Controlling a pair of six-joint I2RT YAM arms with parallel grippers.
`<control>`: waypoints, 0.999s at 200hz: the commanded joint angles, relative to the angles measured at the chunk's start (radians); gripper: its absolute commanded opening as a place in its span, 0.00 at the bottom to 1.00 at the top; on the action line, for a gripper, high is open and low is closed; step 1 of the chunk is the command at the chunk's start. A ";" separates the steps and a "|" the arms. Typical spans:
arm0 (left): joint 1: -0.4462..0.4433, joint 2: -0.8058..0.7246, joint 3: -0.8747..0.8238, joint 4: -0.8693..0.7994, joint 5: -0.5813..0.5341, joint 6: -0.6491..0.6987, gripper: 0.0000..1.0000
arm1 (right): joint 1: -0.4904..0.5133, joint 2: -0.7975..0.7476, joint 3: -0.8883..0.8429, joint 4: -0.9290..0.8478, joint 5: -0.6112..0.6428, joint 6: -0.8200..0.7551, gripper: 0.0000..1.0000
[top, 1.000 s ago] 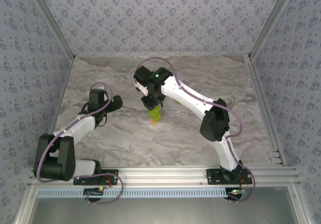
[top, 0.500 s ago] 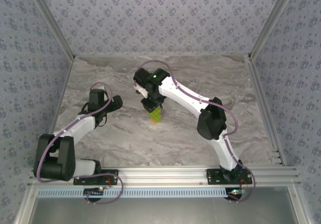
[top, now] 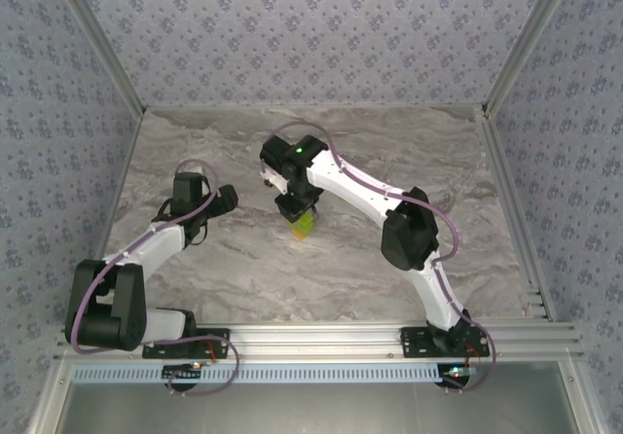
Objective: Assemble a carrot with lego
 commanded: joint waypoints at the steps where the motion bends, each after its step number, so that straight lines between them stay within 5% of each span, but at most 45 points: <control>1: 0.003 -0.024 0.011 0.014 0.005 -0.004 0.91 | -0.007 0.021 -0.005 -0.009 -0.028 -0.018 0.34; 200: 0.003 -0.028 0.010 0.013 0.005 -0.004 0.91 | 0.019 0.058 -0.061 -0.040 0.013 0.025 0.35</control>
